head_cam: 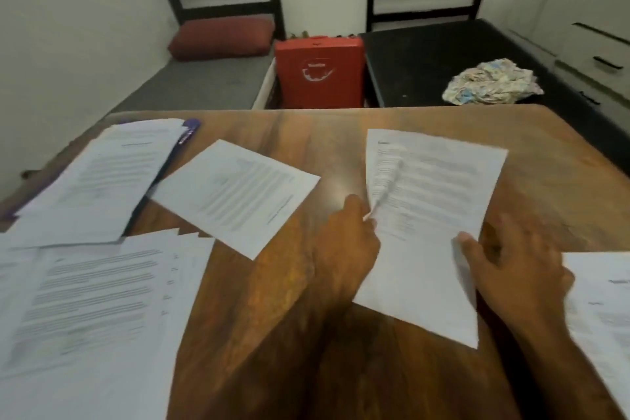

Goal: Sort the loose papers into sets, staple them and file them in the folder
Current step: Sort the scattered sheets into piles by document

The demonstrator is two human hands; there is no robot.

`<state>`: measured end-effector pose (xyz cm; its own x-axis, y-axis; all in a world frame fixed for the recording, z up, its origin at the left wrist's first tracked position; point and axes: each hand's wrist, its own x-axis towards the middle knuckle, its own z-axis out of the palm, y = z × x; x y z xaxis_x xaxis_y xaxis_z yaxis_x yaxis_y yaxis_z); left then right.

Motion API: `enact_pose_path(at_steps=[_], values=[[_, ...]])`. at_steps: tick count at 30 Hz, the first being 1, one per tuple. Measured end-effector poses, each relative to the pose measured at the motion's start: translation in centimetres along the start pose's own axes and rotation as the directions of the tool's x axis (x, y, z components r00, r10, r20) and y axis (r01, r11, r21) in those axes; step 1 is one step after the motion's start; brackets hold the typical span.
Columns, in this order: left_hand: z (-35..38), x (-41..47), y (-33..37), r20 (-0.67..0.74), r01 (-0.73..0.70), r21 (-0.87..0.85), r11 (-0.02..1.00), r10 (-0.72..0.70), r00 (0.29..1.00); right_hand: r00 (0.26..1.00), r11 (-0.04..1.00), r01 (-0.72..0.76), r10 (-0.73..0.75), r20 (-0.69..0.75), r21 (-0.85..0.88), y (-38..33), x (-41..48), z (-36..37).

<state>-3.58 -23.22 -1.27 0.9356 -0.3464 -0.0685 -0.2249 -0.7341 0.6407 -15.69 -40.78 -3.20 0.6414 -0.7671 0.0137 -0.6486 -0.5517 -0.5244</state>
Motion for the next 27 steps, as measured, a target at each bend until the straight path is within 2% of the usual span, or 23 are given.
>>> enact_pose_path(at_steps=[1,3,5,6,8,10,13,16,19,21,24,25,27], values=[[-0.5,0.0,-0.4,0.014,0.048,-0.147,0.988,-0.047,0.999,1.0,0.998,-0.011,0.01,0.008,0.058,-0.5,-0.3,-0.1],[-1.0,0.0,-0.9,0.049,0.117,-0.432,0.894,-0.107,0.993,1.0,0.963,0.001,-0.008,0.024,0.268,-1.8,-1.0,-0.6],[-1.2,-0.4,-0.4,0.099,0.163,-0.615,0.772,-0.13,0.987,0.998,0.873,-0.023,-0.005,0.056,0.487,-3.3,-1.4,-1.6],[-1.1,-0.5,-0.2,0.121,0.175,-0.657,0.733,-0.126,0.985,0.996,0.846,-0.06,0.016,0.088,0.53,-3.9,-1.5,-2.2],[-0.5,-0.9,0.4,0.165,0.184,-0.693,0.697,-0.094,0.982,0.999,0.875,-0.036,0.016,0.046,0.484,-4.2,-1.4,-3.6],[0.7,-1.5,1.6,0.206,0.181,-0.709,0.681,-0.045,0.977,0.999,0.94,-0.027,0.039,-0.028,0.341,-3.1,-1.0,-5.3],[4.0,-3.4,5.2,0.27,0.156,-0.673,0.723,0.044,0.962,0.985,0.99,-0.126,0.132,-0.11,0.057,0.2,-1.5,-8.6],[8.7,-6.2,9.3,0.348,0.133,-0.638,0.758,0.13,0.928,0.956,0.947,-0.228,0.172,-0.239,-0.227,4.0,-3.2,-11.3],[13.0,-9.2,12.9,0.39,0.094,-0.561,0.822,0.163,0.906,0.941,0.891,-0.277,0.175,-0.291,-0.361,7.1,-4.8,-12.2],[14.1,-10.5,14.2,0.424,0.068,-0.441,0.895,0.141,0.895,0.961,0.882,-0.254,0.186,-0.203,-0.397,8.0,-5.1,-11.8],[13.9,-11.4,13.6,0.473,-0.038,-0.272,0.961,0.168,0.865,0.957,0.904,-0.263,0.288,0.025,-0.338,8.7,-5.2,-10.5],[13.0,-11.3,12.9,0.459,-0.109,-0.219,0.97,0.201,0.865,0.95,0.902,-0.268,0.307,0.065,-0.339,8.9,-5.4,-10.2],[10.1,-9.8,10.8,0.38,-0.245,-0.13,0.961,0.277,0.882,0.956,0.892,-0.248,0.288,0.054,-0.378,8.3,-5.0,-10.0]])
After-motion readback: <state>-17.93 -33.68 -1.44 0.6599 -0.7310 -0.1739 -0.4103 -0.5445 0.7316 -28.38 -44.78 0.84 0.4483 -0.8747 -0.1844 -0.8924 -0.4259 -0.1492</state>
